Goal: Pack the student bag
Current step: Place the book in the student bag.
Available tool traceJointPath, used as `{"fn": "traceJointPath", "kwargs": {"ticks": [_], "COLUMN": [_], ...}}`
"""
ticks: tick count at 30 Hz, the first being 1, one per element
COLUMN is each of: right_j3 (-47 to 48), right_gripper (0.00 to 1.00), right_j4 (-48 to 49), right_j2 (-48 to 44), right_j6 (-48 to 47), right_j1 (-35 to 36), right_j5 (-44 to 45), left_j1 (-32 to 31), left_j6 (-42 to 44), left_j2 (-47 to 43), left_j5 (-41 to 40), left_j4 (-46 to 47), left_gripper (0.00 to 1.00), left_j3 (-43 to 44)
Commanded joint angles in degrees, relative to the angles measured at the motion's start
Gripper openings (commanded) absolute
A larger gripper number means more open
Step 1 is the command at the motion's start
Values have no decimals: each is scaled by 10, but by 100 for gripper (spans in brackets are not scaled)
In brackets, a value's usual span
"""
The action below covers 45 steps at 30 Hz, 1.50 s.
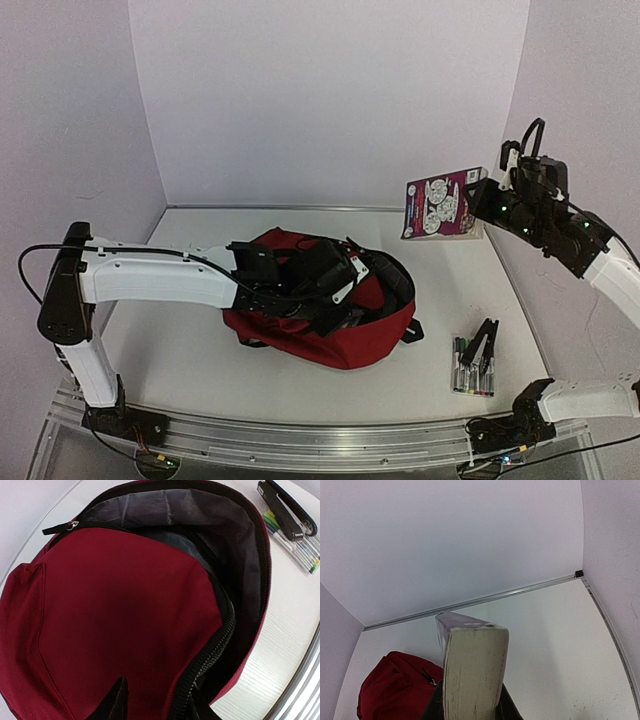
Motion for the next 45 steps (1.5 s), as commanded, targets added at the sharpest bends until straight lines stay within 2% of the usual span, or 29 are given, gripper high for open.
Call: {"fn": "traceJointPath", "kwargs": {"ticks": [1,6,10,17,23,26,28,31,36,45], "right_j3": [26,31,18,-9,-39,-69,-85,-109,-112,-86], "right_gripper": [0,0,0,0,0,0,0,0,0,0], "right_j4": [42,12,-12,-40,-56,-48,-28,57,136,269], "right_j2": [-28,-30,-36,-68,-61,-40,-19,-3,57,121], "right_j6": [25,56,90,152,189,208,219,261,318,418], "right_j1": [0,0,0,0,0,0,1,1,0,0], "right_j5": [-47,-146,-226,-297,-403,-423,-432,-449,-455,-423], "left_j1": [3,16,56,113,116,116,116,116,116,116], "left_j6": [-25,-72,-115,-169,-157,-129,-110,-77,-41,-22], "left_j2": [-55,-97,-147,-219,-224,-234,-245,-263,-294,-325], "left_j5": [-82,-170,-168,-104,-81,-31,8,80,151,171], "left_j4": [-3,15,71,181,190,242,286,346,384,369], "left_gripper": [20,1,0,0,0,0,0,0,0,0], "left_j3": [19,5,-28,-91,-83,-102,-122,-149,-178,-196]}}
